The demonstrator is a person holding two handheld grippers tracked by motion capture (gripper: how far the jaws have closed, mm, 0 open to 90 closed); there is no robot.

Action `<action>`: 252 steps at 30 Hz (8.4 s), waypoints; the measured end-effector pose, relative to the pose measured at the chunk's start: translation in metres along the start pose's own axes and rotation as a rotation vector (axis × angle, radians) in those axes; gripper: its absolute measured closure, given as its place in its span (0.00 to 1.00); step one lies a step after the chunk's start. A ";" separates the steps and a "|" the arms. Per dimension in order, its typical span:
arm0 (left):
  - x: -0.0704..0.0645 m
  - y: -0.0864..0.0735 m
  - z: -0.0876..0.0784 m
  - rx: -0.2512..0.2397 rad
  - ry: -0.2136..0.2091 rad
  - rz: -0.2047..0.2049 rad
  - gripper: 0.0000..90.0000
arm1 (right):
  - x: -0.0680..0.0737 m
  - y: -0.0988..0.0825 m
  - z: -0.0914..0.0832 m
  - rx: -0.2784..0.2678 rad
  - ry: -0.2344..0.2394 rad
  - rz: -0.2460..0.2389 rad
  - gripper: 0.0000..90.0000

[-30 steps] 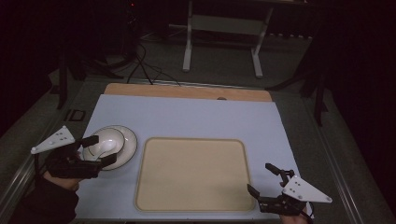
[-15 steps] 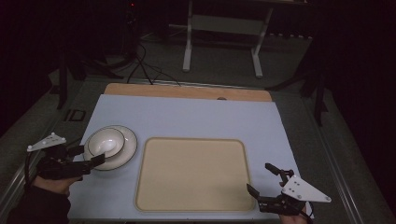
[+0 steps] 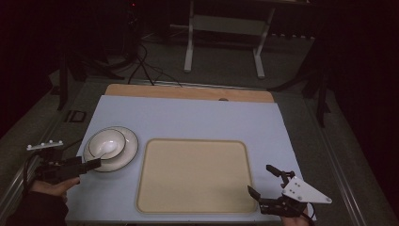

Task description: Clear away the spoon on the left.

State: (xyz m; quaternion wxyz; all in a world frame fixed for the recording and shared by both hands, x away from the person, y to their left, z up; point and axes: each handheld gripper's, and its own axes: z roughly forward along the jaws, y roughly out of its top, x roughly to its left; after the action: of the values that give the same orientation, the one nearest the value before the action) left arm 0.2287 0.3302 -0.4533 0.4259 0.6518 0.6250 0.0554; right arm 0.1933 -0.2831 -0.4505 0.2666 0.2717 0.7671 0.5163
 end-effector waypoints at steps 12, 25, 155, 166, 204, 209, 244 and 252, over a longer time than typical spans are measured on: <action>0.024 0.002 0.014 0.055 -0.001 -0.079 0.29 | 0.000 0.000 0.001 0.009 0.005 -0.002 0.13; 0.043 0.002 0.025 0.112 -0.054 -0.154 0.51 | 0.000 -0.001 0.002 0.016 0.007 0.004 0.13; -0.107 0.037 -0.029 -0.068 -0.032 0.116 0.95 | -0.005 -0.003 0.003 0.008 -0.014 0.038 0.14; -0.126 0.031 -0.016 -0.101 -0.043 0.114 0.95 | -0.006 -0.003 0.003 0.010 -0.013 0.038 0.14; -0.155 -0.031 0.051 -0.146 -0.022 0.027 0.95 | -0.008 -0.004 0.003 0.010 -0.023 0.048 0.14; -0.162 -0.035 0.061 -0.160 -0.002 0.036 0.95 | -0.008 -0.004 0.003 0.009 -0.027 0.050 0.14; -0.161 -0.081 0.139 -0.074 0.042 -0.050 0.95 | -0.008 -0.005 0.003 0.006 -0.021 0.058 0.14; -0.158 -0.086 0.143 -0.051 0.038 -0.074 0.95 | -0.008 -0.005 0.003 0.008 -0.022 0.059 0.14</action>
State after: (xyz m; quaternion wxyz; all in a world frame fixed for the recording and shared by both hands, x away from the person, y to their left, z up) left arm 0.2160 0.1121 -0.5245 0.4324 0.6160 0.6550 0.0680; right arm 0.2008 -0.2883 -0.4550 0.2585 0.3008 0.7580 0.5178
